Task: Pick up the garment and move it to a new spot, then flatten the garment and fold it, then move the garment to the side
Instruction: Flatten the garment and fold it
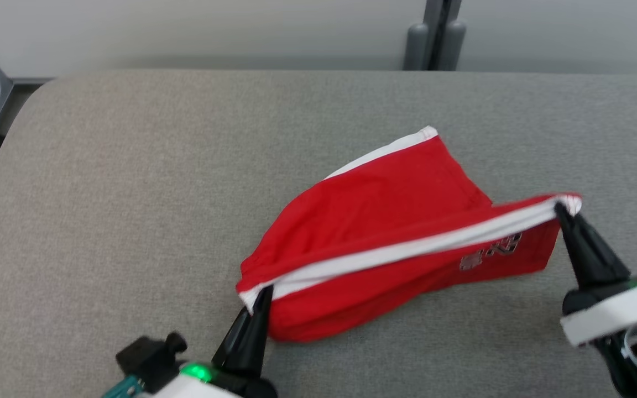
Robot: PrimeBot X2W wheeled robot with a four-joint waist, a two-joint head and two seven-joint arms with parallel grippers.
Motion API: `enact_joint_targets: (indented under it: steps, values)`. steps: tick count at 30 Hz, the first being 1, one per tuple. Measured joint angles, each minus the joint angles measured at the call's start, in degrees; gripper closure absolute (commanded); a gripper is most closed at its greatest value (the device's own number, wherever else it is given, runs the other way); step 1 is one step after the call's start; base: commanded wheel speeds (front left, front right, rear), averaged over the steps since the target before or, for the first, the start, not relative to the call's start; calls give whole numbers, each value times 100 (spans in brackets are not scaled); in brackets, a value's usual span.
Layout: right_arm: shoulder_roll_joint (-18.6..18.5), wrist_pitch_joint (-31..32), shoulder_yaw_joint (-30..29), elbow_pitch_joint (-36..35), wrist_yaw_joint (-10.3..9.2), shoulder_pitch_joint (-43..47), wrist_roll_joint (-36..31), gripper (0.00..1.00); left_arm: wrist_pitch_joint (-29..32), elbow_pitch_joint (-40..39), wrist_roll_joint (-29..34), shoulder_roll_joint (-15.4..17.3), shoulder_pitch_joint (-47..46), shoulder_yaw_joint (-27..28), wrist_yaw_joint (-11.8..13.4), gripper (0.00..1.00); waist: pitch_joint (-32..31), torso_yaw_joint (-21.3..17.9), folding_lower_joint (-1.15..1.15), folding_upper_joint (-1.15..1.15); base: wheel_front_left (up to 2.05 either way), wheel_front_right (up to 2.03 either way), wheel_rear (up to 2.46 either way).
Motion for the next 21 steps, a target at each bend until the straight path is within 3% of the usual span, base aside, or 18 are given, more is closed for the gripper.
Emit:
enact_joint_targets:
  steps: [3, 10, 16, 21]
  values:
    - [-199, 198, 4, 432, -1, -864, -10, 100, 238, 403, -348, -236, -831, -120, -36, 100, 295, 193, 0, 0, 0, 0, 0]
    - [-548, 570, 549, 1508, -1, -2497, -13, 100, 176, 1588, -352, -331, -2243, -300, 255, 100, 935, 685, 0, 0, 0, 0, 0]
    - [-680, 614, 1156, 2427, -1, -3131, 26, 100, 116, 2495, -438, -344, -2753, -669, 197, 100, 1109, 1113, 0, 0, 0, 0, 0]
    - [-676, 606, 1466, 3083, -1, -3460, 86, 100, -100, 2996, -646, -353, -3168, -1017, 144, 98, 1091, 1247, 0, 0, 0, 0, 0]
